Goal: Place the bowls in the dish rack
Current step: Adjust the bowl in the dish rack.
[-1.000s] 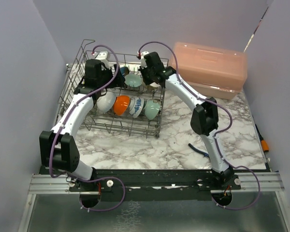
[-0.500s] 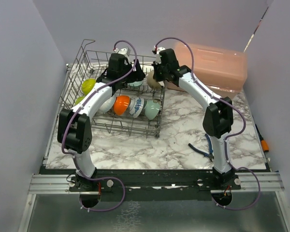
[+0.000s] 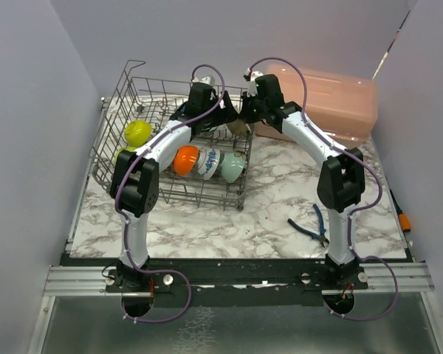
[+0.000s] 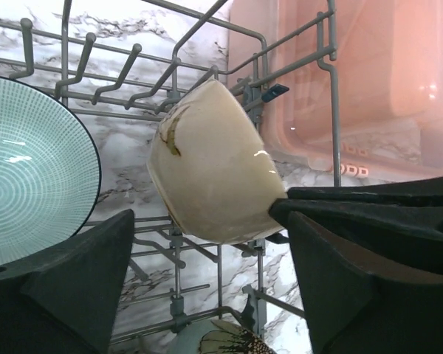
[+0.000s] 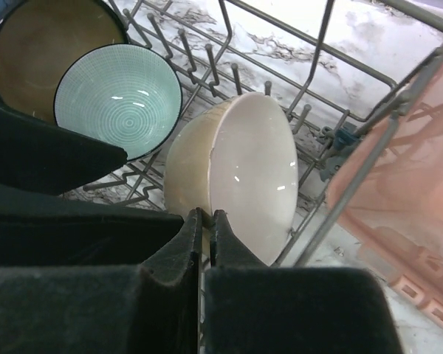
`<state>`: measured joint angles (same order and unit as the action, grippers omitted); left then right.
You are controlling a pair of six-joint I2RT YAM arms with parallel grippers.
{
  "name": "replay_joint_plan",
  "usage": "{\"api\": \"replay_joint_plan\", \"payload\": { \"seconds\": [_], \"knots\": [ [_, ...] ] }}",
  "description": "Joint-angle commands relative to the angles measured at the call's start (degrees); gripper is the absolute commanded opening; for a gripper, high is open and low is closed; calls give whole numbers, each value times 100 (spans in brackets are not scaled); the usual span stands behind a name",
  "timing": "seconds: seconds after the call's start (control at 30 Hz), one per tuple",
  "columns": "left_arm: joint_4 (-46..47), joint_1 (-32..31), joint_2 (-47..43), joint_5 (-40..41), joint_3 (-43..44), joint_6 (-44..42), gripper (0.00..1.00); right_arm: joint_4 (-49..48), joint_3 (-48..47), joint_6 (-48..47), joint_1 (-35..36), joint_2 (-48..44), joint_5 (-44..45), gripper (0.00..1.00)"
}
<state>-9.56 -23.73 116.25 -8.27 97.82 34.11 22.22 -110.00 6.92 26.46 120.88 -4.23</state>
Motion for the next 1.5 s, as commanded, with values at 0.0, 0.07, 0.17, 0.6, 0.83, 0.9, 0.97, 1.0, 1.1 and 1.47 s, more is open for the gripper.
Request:
{"api": "replay_joint_plan", "payload": {
  "seconds": [0.0, 0.07, 0.17, 0.6, 0.83, 0.9, 0.97, 1.0, 1.1, 1.47],
  "knots": [
    [50, -78, 364, -56, 317, 638, 89, 32, 397, 82, -288, -232, -118, 0],
    [50, -104, 463, 12, 347, 774, 90, -37, 465, 123, -290, -257, -175, 0],
    [-73, -146, 628, 56, 451, 876, 92, -34, 469, 134, -299, -234, -244, 0],
    [587, -194, 766, -372, 485, 1620, 98, -419, 1011, 106, -299, -565, -1093, 0],
    [897, -196, 695, -469, 149, 1846, 98, -705, 1381, 132, -299, -785, -1408, 0],
    [892, -200, 746, -486, 125, 1845, 96, -807, 1466, 146, -298, -874, -1478, 1],
    [881, -203, 796, -507, 147, 1817, 92, -872, 1502, 160, -299, -957, -1515, 4],
    [882, -203, 821, -507, 154, 1812, 89, -891, 1528, 165, -299, -1019, -1503, 6],
    [861, -211, 831, -446, 167, 1718, 78, -942, 1645, 170, -303, -1227, -1406, 13],
    [421, -239, 682, -13, 522, 833, 45, -759, 2146, 241, -368, -1967, -828, 24]
  ]
}}
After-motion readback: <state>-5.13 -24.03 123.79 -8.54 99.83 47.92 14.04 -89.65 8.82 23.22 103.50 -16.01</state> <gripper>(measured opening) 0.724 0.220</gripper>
